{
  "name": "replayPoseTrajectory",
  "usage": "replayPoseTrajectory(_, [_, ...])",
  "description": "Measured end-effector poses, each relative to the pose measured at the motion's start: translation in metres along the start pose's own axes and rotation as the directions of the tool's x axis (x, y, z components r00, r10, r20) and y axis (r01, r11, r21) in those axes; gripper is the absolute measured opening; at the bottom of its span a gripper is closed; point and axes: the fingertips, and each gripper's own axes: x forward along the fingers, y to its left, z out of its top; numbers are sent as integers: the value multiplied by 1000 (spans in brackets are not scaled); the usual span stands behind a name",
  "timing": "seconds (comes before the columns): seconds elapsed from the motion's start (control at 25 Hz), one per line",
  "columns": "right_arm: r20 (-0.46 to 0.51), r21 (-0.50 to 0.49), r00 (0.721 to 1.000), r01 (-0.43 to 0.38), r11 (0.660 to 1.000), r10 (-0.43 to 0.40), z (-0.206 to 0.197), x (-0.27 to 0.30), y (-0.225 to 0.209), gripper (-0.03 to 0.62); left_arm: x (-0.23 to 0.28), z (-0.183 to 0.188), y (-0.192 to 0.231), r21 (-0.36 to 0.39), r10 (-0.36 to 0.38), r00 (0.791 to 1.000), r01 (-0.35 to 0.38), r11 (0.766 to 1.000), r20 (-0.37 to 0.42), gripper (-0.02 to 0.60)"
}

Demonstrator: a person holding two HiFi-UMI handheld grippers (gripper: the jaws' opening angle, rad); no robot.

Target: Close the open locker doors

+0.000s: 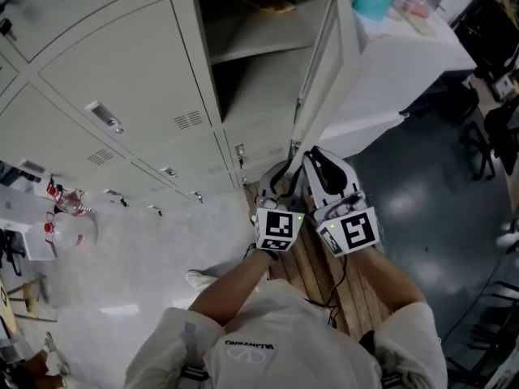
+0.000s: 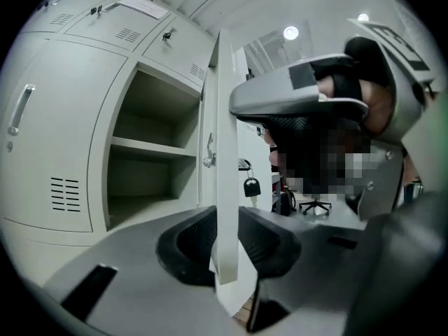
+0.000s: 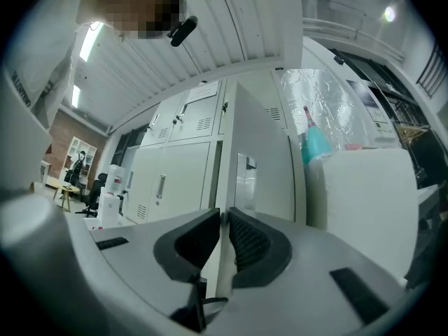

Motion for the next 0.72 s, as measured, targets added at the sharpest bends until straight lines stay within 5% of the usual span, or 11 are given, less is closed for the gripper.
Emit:
replayPoseTrajectory(0.24, [45,46,999,-19,999,17,18,8,-9,71,-6,-3,21,-15,-27,1000,27,1000,7,92])
replayPoseTrajectory(0.72, [-12,44,973,-230,972,231,8,53,28,195,-13,-5,58,-30,-66,998,66,997,21,91])
